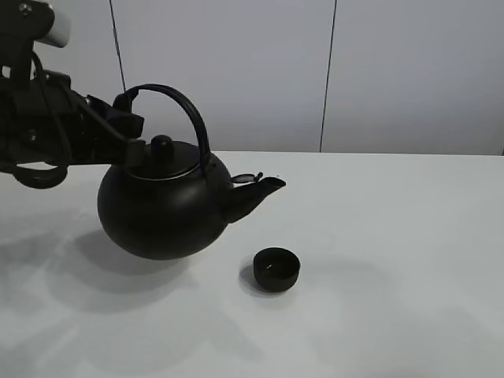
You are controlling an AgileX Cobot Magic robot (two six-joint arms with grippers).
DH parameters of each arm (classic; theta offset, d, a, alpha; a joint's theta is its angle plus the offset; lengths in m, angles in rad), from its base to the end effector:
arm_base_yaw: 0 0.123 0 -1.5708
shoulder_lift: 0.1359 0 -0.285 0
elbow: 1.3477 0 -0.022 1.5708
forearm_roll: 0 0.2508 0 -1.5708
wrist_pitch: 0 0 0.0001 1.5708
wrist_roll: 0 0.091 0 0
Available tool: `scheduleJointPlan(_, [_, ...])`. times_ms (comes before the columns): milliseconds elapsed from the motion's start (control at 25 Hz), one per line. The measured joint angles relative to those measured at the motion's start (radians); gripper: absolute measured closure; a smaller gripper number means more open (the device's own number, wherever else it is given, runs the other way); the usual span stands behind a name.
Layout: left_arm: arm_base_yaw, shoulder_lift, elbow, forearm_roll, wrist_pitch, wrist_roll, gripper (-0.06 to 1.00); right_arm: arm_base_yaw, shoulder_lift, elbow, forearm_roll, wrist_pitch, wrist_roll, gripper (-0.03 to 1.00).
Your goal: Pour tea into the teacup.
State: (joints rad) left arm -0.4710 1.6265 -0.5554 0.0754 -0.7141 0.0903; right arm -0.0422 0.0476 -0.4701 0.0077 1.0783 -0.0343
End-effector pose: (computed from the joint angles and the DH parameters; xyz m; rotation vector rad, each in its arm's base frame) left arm 0.2644 -0.1397 0.1817 0.5959 1.7517 -0.2716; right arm 0.0046 0.0004 0.2675 0.0084 2.1396 -0.0354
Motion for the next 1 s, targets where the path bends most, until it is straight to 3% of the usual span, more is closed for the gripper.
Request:
scheduleJointPlan(520, [-0.026, 0.0, 0.0, -0.102, 0.027, 0.123, 0.84, 0.0, 0.0, 0.0, 0.0, 0.0, 0.0, 0.52])
scheduleJointPlan(1000, [-0.12, 0.0, 0.0, -0.351, 0.027, 0.309, 0.84, 0.0, 0.0, 0.0, 0.0, 0.001, 0.0, 0.52])
